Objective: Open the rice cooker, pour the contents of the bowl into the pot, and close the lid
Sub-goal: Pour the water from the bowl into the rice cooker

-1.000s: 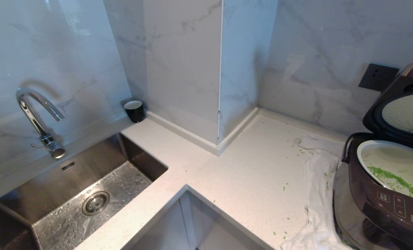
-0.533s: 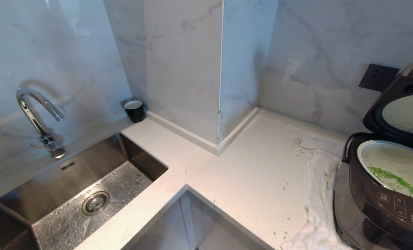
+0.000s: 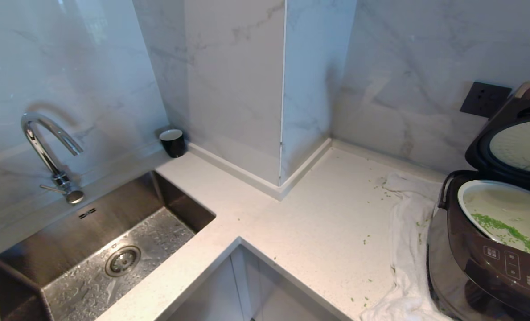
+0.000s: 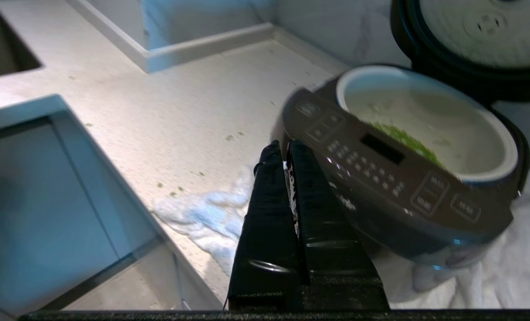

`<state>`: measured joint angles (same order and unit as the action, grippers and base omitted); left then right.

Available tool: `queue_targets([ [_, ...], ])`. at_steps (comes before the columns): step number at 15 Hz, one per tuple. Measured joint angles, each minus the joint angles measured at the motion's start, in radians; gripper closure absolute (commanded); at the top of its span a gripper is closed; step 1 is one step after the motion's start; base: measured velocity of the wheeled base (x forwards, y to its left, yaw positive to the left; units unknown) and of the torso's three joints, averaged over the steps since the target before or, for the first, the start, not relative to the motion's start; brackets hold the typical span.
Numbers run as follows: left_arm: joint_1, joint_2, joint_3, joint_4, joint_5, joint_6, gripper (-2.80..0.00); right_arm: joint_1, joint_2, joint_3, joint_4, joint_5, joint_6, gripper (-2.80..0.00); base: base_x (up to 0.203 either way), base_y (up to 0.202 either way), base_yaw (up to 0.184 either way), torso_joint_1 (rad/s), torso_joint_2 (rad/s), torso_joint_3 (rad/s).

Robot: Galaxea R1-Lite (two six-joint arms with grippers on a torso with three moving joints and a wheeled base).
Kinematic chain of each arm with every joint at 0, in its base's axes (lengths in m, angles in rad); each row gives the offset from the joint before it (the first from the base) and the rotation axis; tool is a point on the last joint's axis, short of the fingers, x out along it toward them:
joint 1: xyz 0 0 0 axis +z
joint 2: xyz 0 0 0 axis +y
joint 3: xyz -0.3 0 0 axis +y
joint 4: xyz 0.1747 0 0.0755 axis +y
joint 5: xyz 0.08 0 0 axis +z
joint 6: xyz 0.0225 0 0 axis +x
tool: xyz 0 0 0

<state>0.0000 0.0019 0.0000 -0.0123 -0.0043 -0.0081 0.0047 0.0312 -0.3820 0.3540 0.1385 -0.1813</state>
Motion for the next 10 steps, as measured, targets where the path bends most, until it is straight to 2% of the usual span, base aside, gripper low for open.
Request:
queue_targets([
  [2, 0.000, 0.000, 0.000, 0.000, 0.000, 0.000, 0.00, -0.001, -0.019, 0.114, -0.081, -0.050, 0.000, 0.00, 0.000, 0.000, 0.000, 0.000, 0.00, 0.000],
  [5, 0.000, 0.000, 0.000, -0.001, 0.000, 0.000, 0.00, -0.001, -0.029, 0.311, -0.306, -0.116, 0.000, 0.00, 0.000, 0.000, 0.000, 0.000, 0.00, 0.000],
  [6, 0.000, 0.000, 0.000, -0.001, 0.000, 0.000, 0.00, -0.002, -0.030, 0.346, -0.376, -0.132, 0.023, 0.00, 0.000, 0.000, 0.000, 0.000, 0.00, 0.000],
  [10, 0.000, 0.000, 0.000, -0.001, 0.000, 0.000, 0.00, -0.002, -0.030, 0.379, -0.415, -0.145, 0.050, 0.00, 0.000, 0.000, 0.000, 0.000, 0.00, 0.000],
])
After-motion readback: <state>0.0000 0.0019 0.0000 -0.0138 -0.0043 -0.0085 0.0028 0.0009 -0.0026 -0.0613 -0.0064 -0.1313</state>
